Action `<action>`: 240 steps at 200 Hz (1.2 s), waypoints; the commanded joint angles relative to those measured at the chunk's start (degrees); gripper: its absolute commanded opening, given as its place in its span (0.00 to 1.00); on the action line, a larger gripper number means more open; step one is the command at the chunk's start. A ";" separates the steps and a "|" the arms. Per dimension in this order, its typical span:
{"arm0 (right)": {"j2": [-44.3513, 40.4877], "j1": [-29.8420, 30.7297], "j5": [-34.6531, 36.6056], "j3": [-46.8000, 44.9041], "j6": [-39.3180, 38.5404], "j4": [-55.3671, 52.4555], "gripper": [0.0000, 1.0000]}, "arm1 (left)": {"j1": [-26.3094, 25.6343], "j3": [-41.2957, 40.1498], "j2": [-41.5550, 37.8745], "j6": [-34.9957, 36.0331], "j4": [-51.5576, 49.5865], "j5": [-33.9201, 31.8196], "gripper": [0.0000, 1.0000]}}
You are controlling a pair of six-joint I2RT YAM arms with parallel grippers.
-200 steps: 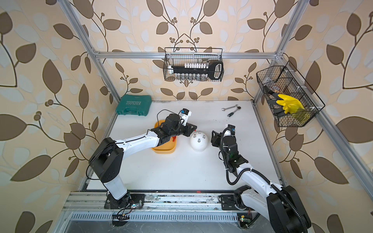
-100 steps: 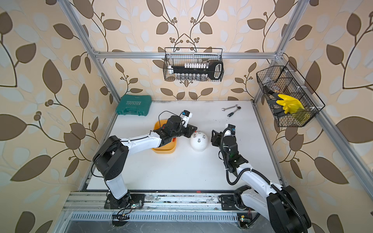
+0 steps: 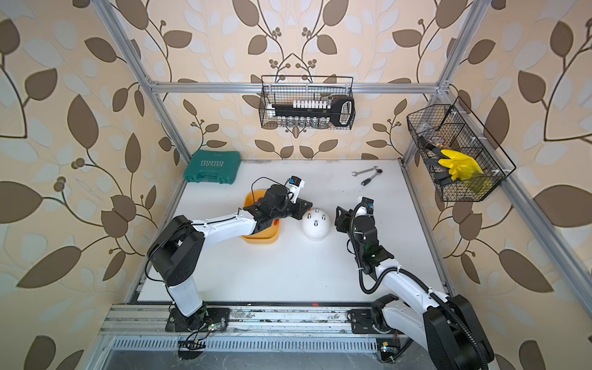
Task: Cover the protruding screws with screw protection sleeves
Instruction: Attach the screw protection sleeve to the screw.
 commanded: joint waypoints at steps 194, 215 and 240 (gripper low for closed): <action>0.37 0.30 0.95 0.11 0.23 0.16 0.56 | -1.51 -1.01 -4.92 2.08 -0.29 -1.71 0.13; 0.42 0.28 0.87 0.10 0.24 0.12 0.56 | -1.63 -0.72 -5.08 2.44 -0.83 -1.69 0.13; 0.36 0.30 0.96 0.17 0.27 -0.05 0.57 | -1.72 -0.75 -4.93 2.35 -0.63 -1.63 0.13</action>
